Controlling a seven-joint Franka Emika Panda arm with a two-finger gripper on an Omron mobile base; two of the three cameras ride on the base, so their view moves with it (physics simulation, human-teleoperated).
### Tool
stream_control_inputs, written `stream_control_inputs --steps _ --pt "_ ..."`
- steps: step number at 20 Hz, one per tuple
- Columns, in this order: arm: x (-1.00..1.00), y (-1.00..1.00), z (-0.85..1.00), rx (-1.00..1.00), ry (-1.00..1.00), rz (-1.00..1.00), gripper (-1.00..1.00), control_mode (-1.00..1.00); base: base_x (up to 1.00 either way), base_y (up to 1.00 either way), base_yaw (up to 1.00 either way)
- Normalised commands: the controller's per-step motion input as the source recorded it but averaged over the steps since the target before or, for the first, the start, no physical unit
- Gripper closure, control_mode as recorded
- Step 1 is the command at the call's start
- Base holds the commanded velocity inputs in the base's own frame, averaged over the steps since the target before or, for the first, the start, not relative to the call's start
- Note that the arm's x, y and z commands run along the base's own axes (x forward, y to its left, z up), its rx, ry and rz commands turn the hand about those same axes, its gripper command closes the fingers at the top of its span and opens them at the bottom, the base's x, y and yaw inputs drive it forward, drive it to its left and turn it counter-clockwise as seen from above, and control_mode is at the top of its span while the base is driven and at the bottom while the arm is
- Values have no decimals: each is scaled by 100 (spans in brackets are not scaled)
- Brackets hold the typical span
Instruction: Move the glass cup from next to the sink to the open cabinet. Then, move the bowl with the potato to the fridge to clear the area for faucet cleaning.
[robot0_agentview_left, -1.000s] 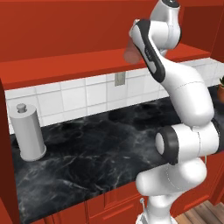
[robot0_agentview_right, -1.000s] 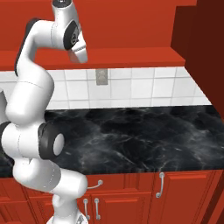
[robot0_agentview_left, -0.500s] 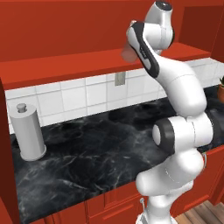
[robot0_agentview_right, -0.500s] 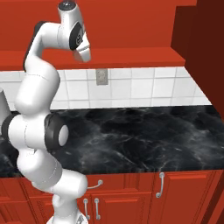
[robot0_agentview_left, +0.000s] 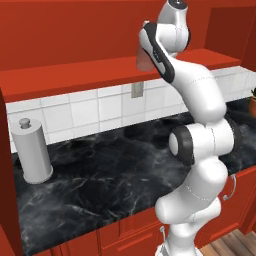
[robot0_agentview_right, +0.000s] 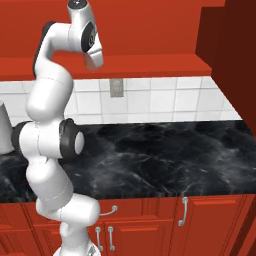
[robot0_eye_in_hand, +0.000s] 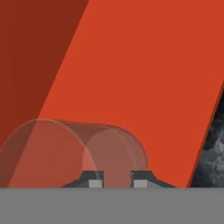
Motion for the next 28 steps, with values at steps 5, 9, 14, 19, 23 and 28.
stream_control_inputs --steps 5,9,14,19,23,28 --pt "-1 -3 -9 -1 -16 -3 -100 -100 0 0 0" --pt "-50 -19 0 0 -49 -7 -100 -100 0 0 0" --pt "-84 -40 -39 4 -58 -3 -100 -100 0 0 0" --pt "-100 -69 -100 6 -27 -1 -100 -100 0 0 0" --pt "-100 -41 -100 -5 -1 0 -100 -100 0 0 0" --pt "-100 -37 -100 -2 -6 -2 -100 -100 0 0 0"
